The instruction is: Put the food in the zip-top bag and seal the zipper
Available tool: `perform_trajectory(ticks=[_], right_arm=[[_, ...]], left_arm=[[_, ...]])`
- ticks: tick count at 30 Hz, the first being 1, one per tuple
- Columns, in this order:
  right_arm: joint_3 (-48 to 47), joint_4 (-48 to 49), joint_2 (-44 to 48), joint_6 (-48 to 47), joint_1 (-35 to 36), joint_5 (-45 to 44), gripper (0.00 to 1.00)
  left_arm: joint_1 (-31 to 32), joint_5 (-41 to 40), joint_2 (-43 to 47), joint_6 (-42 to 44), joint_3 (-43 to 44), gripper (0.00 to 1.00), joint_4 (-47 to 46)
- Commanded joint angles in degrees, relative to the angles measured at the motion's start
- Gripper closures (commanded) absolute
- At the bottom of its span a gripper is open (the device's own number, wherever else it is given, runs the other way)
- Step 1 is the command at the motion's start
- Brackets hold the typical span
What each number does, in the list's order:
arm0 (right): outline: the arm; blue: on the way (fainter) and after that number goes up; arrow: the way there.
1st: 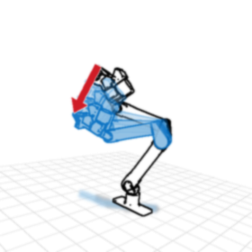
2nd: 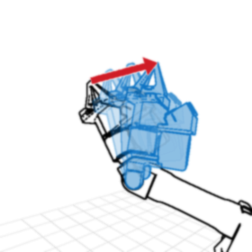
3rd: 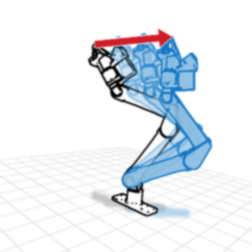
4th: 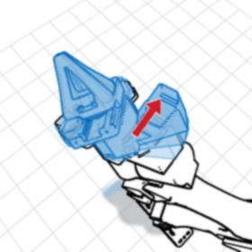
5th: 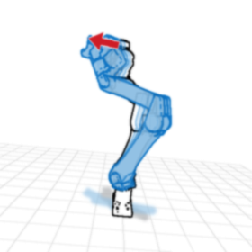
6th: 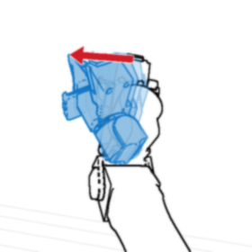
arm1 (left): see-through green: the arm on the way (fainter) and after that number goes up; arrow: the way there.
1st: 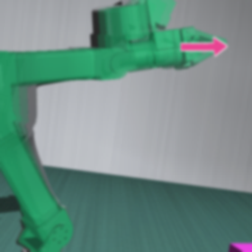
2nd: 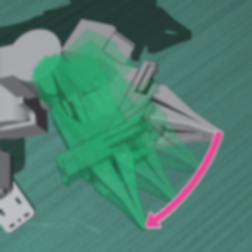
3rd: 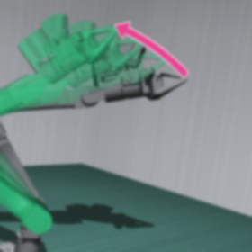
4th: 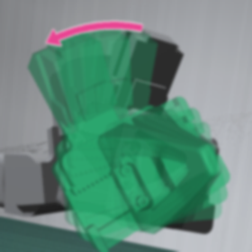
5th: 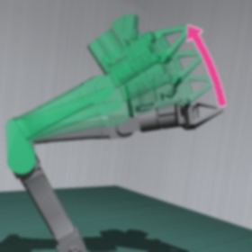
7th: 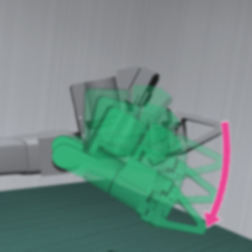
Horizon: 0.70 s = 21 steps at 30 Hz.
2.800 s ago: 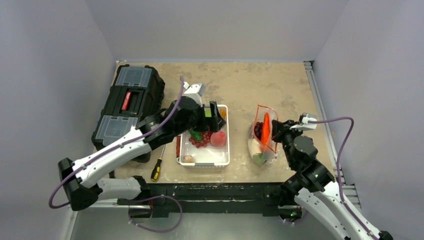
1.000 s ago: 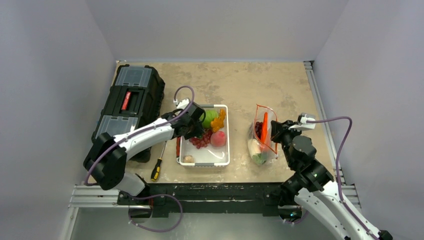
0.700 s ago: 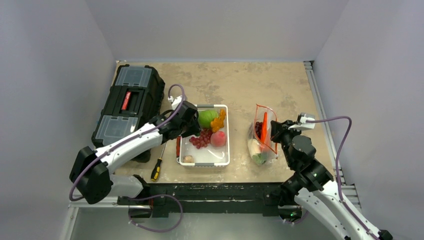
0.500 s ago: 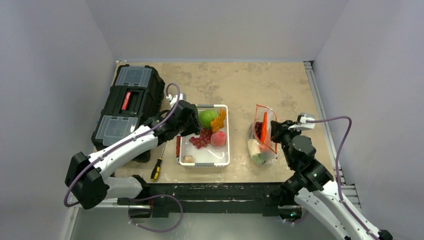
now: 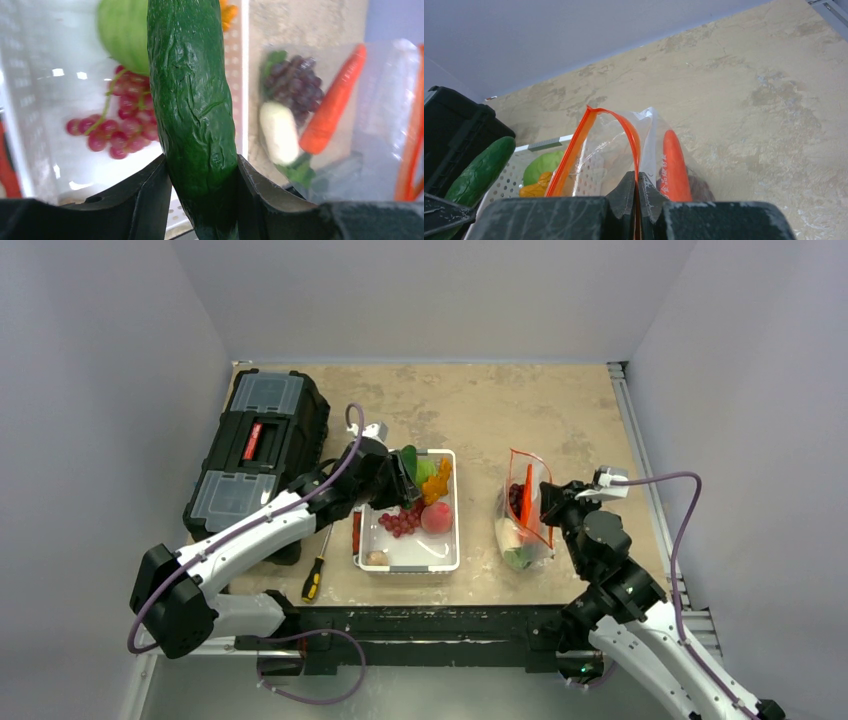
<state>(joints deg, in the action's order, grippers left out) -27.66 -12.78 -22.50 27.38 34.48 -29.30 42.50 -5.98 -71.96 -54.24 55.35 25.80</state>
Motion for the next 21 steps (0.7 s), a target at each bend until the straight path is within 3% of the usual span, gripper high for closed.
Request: perform_trajectory(ticks=[1, 6, 12, 21], right_arm=[[0.0, 1.7, 0.2, -0.1, 0.1, 0.0, 1.00], [-0.3, 1.5, -0.4, -0.2, 0.1, -0.1, 1.00], [-0.2, 1.5, -0.1, -0.8, 0.0, -0.7, 1.00], [-0.1, 1.8, 1.1, -1.5, 0.1, 0.1, 1.00]], left_arm=[[0.4, 13.9, 1.6, 5.3, 0.6, 1.00, -10.0], [2.7, 25.1, -1.2, 6.2, 5.8, 1.00, -11.2], [12.1, 27.5, -4.5, 5.9, 14.7, 1.00, -10.5], [15.7, 28.8, -9.9, -10.0, 18.2, 1.00, -17.2]])
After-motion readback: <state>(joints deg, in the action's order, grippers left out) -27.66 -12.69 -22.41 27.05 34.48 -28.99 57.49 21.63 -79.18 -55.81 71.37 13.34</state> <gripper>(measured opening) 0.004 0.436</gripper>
